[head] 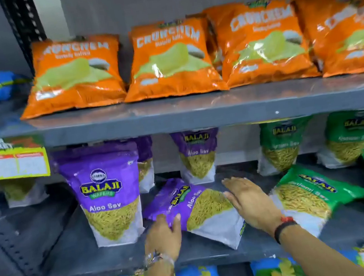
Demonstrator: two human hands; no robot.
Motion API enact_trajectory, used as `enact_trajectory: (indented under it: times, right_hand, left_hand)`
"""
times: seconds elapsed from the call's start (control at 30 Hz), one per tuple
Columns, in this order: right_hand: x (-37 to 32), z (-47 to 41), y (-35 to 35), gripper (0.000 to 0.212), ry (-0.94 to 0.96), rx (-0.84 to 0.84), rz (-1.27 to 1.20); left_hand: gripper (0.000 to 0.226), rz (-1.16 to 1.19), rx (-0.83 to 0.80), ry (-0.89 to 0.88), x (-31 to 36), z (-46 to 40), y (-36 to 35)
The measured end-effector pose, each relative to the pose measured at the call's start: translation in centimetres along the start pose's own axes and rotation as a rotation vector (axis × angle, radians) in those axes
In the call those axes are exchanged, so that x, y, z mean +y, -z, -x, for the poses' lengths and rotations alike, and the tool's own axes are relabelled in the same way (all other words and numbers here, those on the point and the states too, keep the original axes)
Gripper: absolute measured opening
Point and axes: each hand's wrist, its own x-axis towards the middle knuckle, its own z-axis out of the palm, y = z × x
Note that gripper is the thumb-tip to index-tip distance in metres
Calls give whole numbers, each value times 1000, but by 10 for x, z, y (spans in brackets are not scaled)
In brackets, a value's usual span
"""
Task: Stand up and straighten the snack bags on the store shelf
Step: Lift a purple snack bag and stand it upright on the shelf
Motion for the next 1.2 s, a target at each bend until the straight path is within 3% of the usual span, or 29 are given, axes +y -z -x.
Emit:
enact_trajectory:
  times: [0.07,0.13,0.23,0.4,0.57,0.63,0.73,0.83,0.93,1.07,1.2]
  right_hand:
    - [15,-19,-20,39,-132,-89,-120]
    - [27,-40,-33,40,-251,-186,-204]
    - [44,-70,-58,43,-374,-351,-228]
    - [59,-91,-69,54,-298,-593,-242]
    - [57,-81,-57,55,-257,-605,-172]
    - [51,-67,-47,52,-253,-594,-192]
    - [40,-37,-32,44,-247,-557,-313]
    - [26,3,-18,16,-240,-490,-478]
    - [14,47,-13,11,-238,-442,-703]
    - [1,92,-20,45,-265,-320,-745]
    - [-15,116,-20,43,-251,-192,-767]
  left_hand:
    - [49,180,-41,239,-10,-18,-26]
    - [53,375,-180,404,-11,-27,-40]
    - [34,703,-290,527,-13,-40,-65]
    - [16,1015,-280,574,-13,-48,-94]
    - [5,1013,-280,517,-18,-48,-92]
    - [18,1024,-285,483,-20,-42,-87]
    - [9,981,-320,395,-21,-29,-72]
    - [13,927,-369,292,-27,-13,-52]
    - [13,878,-436,167,-33,7,-32]
    - [20,856,-458,47,-36,30,-11]
    - [22,835,-457,-18,-37,46,5]
